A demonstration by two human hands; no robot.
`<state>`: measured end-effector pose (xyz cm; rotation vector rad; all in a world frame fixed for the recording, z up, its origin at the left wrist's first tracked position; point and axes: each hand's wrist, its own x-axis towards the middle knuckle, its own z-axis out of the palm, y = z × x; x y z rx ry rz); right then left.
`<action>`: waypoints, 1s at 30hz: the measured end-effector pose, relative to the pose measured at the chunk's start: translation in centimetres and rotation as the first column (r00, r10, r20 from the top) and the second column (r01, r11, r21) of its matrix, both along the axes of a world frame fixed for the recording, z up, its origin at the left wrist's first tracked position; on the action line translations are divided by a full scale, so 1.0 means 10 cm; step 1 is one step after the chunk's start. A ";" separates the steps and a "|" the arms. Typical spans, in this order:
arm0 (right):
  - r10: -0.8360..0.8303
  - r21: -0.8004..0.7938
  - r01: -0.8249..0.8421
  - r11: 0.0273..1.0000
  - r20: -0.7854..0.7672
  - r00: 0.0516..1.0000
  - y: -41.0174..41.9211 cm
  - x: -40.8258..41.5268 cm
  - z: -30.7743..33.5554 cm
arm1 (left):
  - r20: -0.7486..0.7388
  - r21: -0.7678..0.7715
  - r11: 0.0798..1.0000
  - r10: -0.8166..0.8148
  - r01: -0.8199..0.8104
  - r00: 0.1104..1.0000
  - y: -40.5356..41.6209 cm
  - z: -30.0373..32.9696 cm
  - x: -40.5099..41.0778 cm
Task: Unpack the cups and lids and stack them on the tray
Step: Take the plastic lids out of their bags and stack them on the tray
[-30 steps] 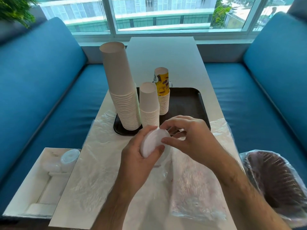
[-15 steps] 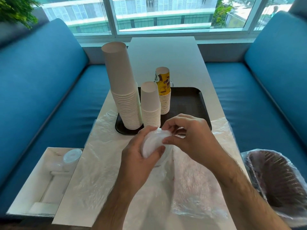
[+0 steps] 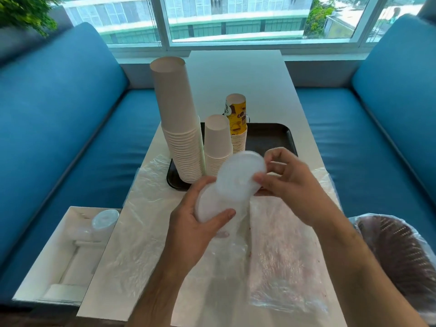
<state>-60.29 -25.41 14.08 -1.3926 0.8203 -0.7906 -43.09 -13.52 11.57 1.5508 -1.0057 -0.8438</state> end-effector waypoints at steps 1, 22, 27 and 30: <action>-0.069 0.056 0.066 0.996 0.058 0.996 -0.07 -0.02 -0.03 | -0.040 -0.018 1.000 0.004 -0.004 0.999 0.00 -0.01 0.01; -0.280 0.013 0.371 0.928 -0.630 0.724 -1.41 -0.27 -1.31 | -0.039 -0.011 1.000 -0.010 0.009 0.999 -0.02 -0.01 0.10; -0.362 -0.327 0.164 0.931 -0.764 0.534 -1.34 -0.21 -1.28 | -0.020 -0.007 1.000 0.003 -0.003 1.000 -0.03 -0.02 0.09; -0.307 -0.387 -0.034 0.921 -0.779 0.546 -1.23 -0.10 -1.26 | -0.027 -0.015 1.000 -0.002 0.002 1.000 -0.04 -0.02 0.09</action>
